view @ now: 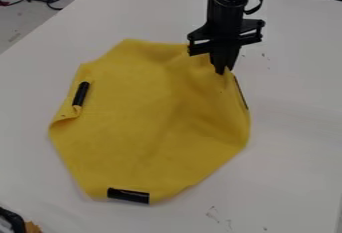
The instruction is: Unfold the cloth from bottom left to top right
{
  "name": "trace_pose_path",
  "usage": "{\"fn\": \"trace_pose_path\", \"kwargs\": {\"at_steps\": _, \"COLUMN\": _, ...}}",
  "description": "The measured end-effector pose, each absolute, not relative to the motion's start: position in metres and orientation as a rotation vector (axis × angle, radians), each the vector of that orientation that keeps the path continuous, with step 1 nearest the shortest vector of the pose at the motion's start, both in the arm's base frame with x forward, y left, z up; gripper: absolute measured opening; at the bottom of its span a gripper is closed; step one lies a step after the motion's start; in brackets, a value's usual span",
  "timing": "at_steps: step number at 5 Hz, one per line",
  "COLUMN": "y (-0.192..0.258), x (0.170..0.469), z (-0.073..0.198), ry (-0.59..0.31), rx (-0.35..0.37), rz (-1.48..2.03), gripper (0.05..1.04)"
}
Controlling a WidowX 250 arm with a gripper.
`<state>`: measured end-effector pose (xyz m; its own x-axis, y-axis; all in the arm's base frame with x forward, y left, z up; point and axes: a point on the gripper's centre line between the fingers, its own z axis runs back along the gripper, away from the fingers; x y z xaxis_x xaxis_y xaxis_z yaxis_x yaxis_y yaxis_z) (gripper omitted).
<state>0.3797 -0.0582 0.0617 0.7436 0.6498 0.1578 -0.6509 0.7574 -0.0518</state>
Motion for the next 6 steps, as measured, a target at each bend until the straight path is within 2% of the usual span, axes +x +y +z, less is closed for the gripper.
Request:
{"fn": "trace_pose_path", "kwargs": {"at_steps": 1, "y": -0.075, "x": 0.391, "z": 0.048, "ry": -0.177, "rx": -0.067, "rz": 0.601, "gripper": 0.078}}
{"fn": "trace_pose_path", "kwargs": {"at_steps": 2, "y": -0.072, "x": 0.398, "z": 0.042, "ry": -0.19, "rx": -0.178, "rz": 0.521, "gripper": 0.229}}
{"fn": "trace_pose_path", "kwargs": {"at_steps": 3, "y": -0.061, "x": 0.39, "z": 0.03, "ry": -0.182, "rx": -0.215, "rz": 0.521, "gripper": 0.485}}
{"fn": "trace_pose_path", "kwargs": {"at_steps": 4, "y": -0.065, "x": 0.393, "z": 0.057, "ry": -0.239, "rx": -0.255, "rz": 0.414, "gripper": 0.786}}
{"fn": "trace_pose_path", "kwargs": {"at_steps": 5, "y": -0.058, "x": 0.402, "z": 0.08, "ry": -0.316, "rx": -0.338, "rz": 0.345, "gripper": 0.995}}
{"fn": "trace_pose_path", "kwargs": {"at_steps": 6, "y": -0.053, "x": 0.398, "z": 0.102, "ry": -0.358, "rx": -0.333, "rz": 0.327, "gripper": 1.001}}
